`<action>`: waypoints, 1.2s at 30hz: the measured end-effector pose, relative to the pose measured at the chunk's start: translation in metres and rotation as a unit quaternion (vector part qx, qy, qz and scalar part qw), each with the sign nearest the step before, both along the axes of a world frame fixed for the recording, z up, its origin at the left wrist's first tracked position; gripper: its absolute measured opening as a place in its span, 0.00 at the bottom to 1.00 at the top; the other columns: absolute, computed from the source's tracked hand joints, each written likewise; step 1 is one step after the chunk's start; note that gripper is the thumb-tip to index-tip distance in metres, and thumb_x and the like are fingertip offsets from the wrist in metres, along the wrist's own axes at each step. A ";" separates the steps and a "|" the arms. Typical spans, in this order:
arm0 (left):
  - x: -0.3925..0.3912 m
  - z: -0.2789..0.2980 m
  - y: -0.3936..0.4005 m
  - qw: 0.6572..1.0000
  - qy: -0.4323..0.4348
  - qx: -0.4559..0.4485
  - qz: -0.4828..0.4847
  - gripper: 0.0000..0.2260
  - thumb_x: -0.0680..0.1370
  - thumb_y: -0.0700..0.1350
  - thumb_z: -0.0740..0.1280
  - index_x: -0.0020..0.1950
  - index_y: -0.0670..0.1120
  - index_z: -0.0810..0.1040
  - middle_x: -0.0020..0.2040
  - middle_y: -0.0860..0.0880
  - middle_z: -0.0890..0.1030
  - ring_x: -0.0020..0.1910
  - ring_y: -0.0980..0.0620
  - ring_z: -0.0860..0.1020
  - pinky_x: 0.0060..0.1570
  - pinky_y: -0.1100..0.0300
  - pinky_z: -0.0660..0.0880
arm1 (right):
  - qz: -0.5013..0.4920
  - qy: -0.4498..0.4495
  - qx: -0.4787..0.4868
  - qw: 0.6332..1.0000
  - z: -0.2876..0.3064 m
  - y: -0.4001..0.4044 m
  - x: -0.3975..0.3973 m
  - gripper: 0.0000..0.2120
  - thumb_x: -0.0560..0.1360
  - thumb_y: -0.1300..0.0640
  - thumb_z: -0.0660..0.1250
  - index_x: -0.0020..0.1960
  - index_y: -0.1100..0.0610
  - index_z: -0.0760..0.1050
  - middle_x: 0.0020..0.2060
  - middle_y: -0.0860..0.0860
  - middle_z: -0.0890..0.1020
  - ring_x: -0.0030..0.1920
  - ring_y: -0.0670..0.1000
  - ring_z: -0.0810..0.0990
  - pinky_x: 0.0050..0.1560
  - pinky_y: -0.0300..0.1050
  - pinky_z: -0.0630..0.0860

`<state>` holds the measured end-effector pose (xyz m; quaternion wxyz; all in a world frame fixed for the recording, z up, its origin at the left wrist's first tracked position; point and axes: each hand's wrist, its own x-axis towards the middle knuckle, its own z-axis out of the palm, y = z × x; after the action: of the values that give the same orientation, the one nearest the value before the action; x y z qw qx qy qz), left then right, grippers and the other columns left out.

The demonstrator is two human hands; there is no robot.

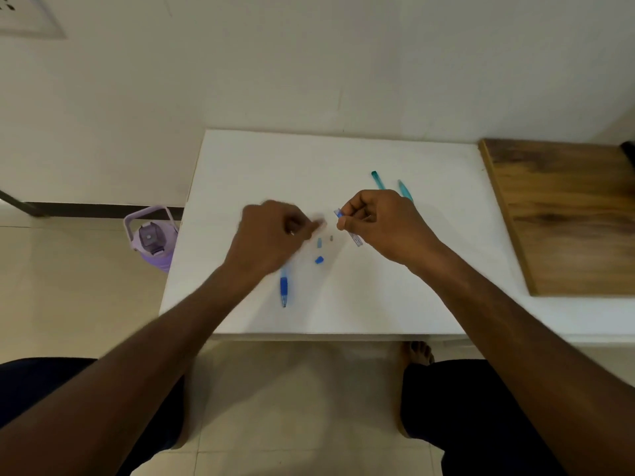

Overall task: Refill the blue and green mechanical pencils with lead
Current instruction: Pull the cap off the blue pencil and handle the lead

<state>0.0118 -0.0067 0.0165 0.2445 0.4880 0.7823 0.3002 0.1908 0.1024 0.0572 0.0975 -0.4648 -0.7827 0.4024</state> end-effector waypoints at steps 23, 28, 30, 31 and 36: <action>0.028 -0.011 -0.010 0.555 -0.808 0.199 0.009 0.50 0.78 0.77 0.40 0.79 0.37 0.68 0.79 0.38 0.71 0.77 0.43 0.72 0.75 0.49 0.71 | 0.254 -0.084 0.202 0.942 0.018 -0.050 -0.036 0.12 0.83 0.51 0.68 0.62 0.58 0.76 0.52 0.52 0.83 0.45 0.46 0.76 0.49 0.38 0.74; 0.029 -0.012 -0.010 0.559 -0.804 0.203 0.010 0.49 0.79 0.76 0.39 0.78 0.38 0.69 0.78 0.39 0.72 0.76 0.44 0.74 0.75 0.48 0.71 | 0.261 -0.084 0.215 0.937 0.022 -0.049 -0.037 0.11 0.82 0.52 0.69 0.61 0.58 0.79 0.52 0.54 0.84 0.45 0.47 0.75 0.52 0.44 0.78; 0.029 -0.012 -0.010 0.564 -0.801 0.201 0.011 0.49 0.79 0.76 0.39 0.78 0.38 0.69 0.77 0.39 0.72 0.75 0.44 0.75 0.75 0.48 0.70 | 0.268 -0.089 0.215 0.935 0.023 -0.048 -0.036 0.11 0.82 0.52 0.69 0.60 0.58 0.79 0.52 0.54 0.84 0.44 0.47 0.75 0.51 0.41 0.76; 0.029 -0.012 -0.010 0.568 -0.799 0.200 0.011 0.49 0.79 0.76 0.39 0.78 0.38 0.69 0.77 0.40 0.72 0.74 0.44 0.76 0.74 0.48 0.71 | 0.270 -0.092 0.217 0.934 0.023 -0.047 -0.035 0.11 0.81 0.52 0.70 0.60 0.58 0.80 0.52 0.54 0.85 0.44 0.47 0.75 0.51 0.41 0.76; 0.034 -0.013 -0.011 0.573 -0.796 0.193 0.015 0.49 0.79 0.76 0.40 0.75 0.38 0.73 0.75 0.41 0.76 0.69 0.43 0.80 0.71 0.48 0.75 | 0.272 -0.107 0.228 0.929 0.023 -0.046 -0.033 0.11 0.81 0.53 0.71 0.61 0.55 0.80 0.54 0.51 0.85 0.46 0.45 0.75 0.52 0.38 0.72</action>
<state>0.0457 -0.0178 0.0034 0.6642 0.0767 0.2031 0.7153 0.1576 0.0561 0.0805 0.0039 -0.2396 -0.9555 0.1720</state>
